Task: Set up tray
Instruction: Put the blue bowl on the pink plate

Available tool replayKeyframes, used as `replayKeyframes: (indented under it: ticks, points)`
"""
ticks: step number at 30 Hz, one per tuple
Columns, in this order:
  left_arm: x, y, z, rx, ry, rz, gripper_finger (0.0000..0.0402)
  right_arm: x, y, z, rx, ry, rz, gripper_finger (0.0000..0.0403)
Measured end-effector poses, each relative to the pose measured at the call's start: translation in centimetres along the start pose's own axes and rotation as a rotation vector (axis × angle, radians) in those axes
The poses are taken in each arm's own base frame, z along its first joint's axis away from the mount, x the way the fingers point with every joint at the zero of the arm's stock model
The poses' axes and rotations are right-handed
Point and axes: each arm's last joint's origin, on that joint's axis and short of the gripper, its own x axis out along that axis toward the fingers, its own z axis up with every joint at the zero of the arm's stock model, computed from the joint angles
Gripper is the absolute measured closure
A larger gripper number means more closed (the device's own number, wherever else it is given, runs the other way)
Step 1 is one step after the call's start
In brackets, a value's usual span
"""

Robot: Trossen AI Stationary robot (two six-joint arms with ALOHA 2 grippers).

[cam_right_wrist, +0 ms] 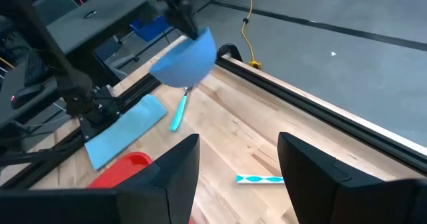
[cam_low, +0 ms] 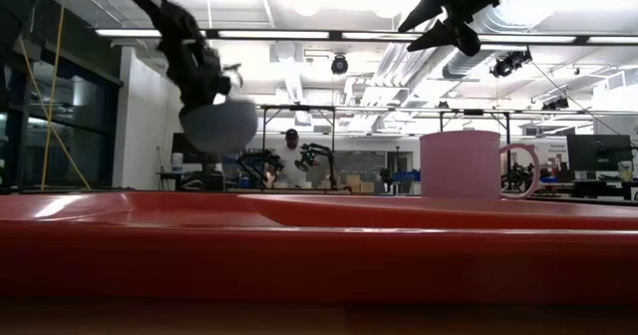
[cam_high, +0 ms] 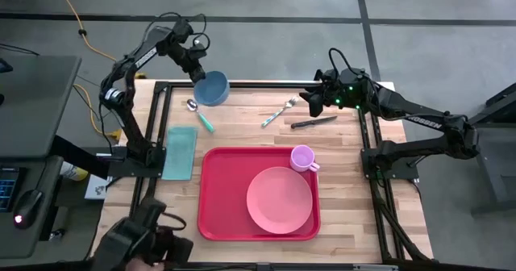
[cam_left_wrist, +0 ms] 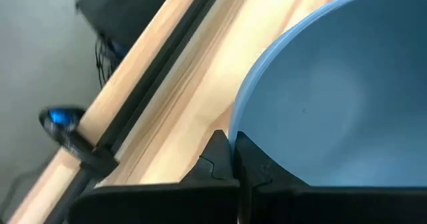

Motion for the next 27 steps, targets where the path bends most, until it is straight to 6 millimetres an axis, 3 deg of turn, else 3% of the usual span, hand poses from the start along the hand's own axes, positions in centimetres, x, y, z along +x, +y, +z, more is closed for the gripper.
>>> replayKeyframes:
  ticks: [7, 13, 20, 27]
  points:
    - [-4.3, -6.6, 0.6, 0.127, -0.118, 0.01, 0.0387, 0.0, -0.1, 0.0, -0.015, -0.002, -0.006, 0.0221]
    - [-6.1, -13.6, 0.9, 0.232, -0.193, -0.048, 0.0387, 0.0, -0.1, 0.0, -0.042, 0.0, -0.01, 0.0221]
    - [-6.5, -21.5, 0.7, 0.335, -0.237, -0.14, 0.0387, 0.0, -0.3, -0.2, -0.06, 0.011, -0.045, 0.0221]
    - [-4.7, -27.6, 0.3, 0.394, -0.21, -0.109, 0.0387, 0.0, -1.3, -0.1, -0.065, 0.017, -0.133, 0.0221]
